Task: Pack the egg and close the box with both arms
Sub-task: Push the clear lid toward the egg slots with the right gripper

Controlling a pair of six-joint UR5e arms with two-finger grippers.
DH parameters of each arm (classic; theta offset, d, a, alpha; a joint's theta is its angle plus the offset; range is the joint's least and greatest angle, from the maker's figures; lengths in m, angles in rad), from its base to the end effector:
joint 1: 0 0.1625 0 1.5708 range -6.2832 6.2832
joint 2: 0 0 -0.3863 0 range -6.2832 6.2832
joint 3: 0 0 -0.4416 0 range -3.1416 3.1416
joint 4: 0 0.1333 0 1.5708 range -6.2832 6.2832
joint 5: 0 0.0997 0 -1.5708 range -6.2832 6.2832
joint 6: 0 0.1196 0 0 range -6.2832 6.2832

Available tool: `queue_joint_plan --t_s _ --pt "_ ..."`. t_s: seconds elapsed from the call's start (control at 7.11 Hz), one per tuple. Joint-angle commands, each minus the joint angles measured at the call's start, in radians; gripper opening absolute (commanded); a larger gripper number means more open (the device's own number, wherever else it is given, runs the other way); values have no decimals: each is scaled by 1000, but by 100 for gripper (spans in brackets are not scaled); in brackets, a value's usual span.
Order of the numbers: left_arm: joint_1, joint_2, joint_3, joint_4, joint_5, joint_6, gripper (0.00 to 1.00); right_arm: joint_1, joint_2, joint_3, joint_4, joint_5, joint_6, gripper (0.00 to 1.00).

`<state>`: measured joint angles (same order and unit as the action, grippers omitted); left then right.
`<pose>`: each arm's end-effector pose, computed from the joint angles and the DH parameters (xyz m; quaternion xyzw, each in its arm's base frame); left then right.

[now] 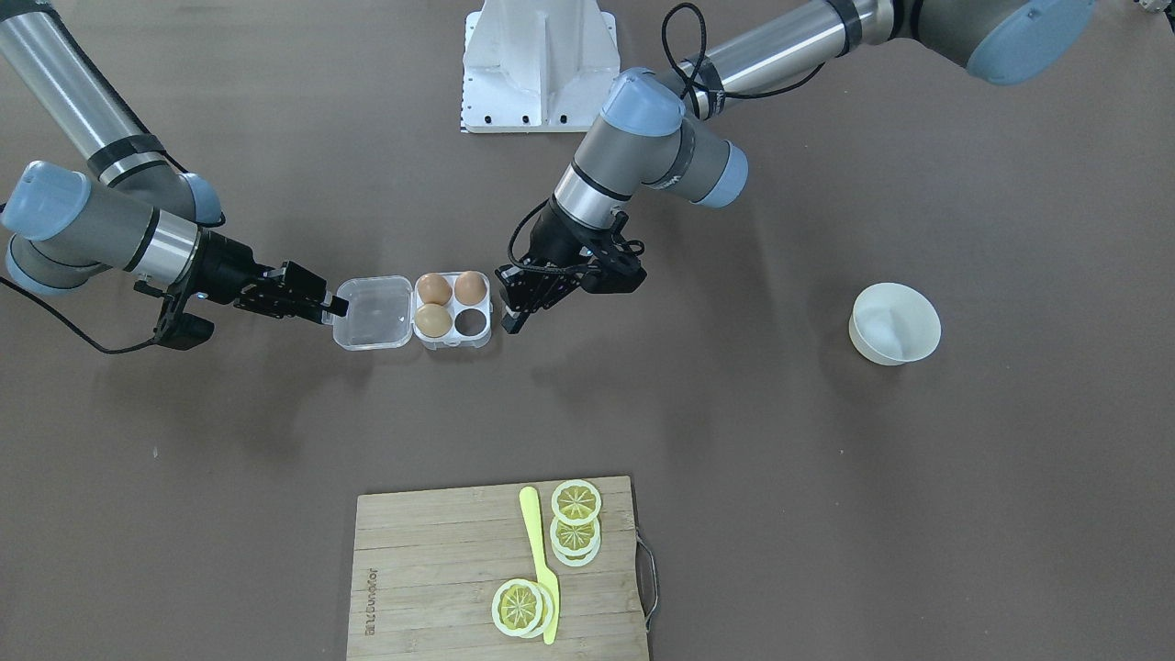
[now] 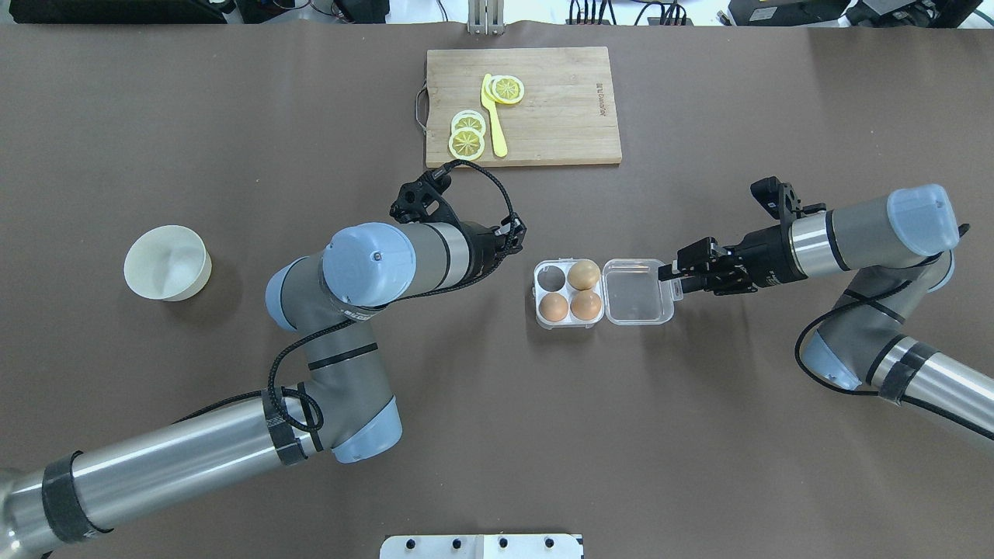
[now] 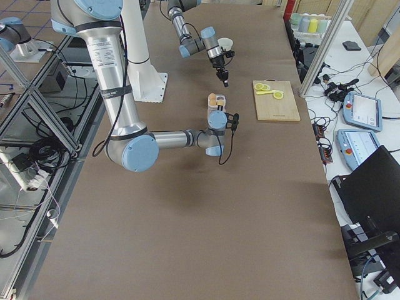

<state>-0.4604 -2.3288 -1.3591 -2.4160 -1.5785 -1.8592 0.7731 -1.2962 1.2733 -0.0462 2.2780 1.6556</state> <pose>0.6385 -0.4644 0.1368 0.0521 0.6388 -0.2784 0.7153 -0.4220 -0.4894 0.4513 -0.0224 -0.6879 0.0704 0.7220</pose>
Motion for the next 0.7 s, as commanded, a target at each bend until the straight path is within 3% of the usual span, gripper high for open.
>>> queue_joint_plan --t_s 0.0,0.56 --pt "0 0 0 0 0 0 0 0 0 0 0 0 0 45" --pt "-1 0 0 0 0 0 0 0 0 0 2 2 -2 41"
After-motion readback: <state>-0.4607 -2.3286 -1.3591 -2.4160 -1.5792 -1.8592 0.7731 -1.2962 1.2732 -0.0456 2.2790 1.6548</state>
